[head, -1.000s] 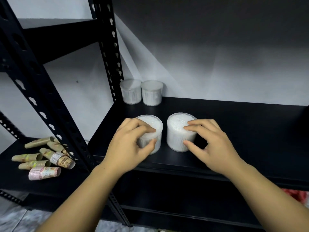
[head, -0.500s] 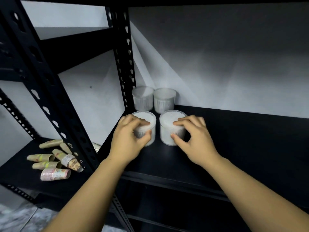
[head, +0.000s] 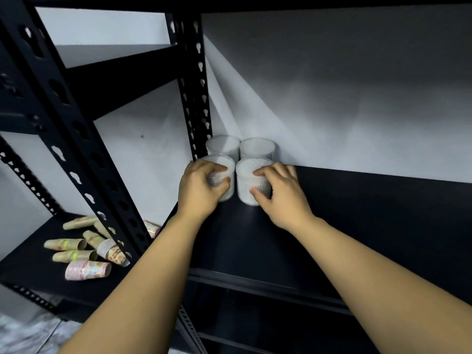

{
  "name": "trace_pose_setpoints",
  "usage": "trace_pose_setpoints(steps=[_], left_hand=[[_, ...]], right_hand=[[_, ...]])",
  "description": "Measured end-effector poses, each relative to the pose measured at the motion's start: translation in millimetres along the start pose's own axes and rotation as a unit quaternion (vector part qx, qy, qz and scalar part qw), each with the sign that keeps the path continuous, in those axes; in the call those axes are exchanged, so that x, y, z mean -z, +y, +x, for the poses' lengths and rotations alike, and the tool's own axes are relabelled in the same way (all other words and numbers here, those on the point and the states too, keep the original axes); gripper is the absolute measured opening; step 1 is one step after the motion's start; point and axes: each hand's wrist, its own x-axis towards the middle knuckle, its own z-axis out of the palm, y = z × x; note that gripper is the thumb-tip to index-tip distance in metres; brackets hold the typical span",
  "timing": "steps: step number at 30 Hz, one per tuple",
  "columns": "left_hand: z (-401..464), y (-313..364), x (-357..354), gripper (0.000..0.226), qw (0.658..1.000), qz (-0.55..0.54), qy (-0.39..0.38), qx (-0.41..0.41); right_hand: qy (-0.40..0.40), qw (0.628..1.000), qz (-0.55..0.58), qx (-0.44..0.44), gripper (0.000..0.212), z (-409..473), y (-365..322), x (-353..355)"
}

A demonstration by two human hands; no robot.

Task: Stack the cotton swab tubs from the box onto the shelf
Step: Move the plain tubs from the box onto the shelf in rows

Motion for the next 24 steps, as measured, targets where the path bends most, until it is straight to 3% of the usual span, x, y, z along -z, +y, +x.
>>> trace_pose_setpoints(steps=[7,13,24], left_hand=[[-0.6,-6.4,-4.8,0.031,1.000,0.013,-0.007,-0.015],[-25.0,7.8,10.0,0.062,0.997,0.013,-0.057,-0.056],[-171.6,95.8,32.1,0.032,0.987,0.038,-0.098,-0.121]], right_hand=[[-0.017,1.000,-0.011,-0.020,0.037,2.4,-8.5,2.3],[-0.038,0.998,0.033,-0.046,0.064,-16.6,-10.5,23.9],[0.066,0.995,0.041,-0.057,0.007,-175.5,-29.9,93.3]])
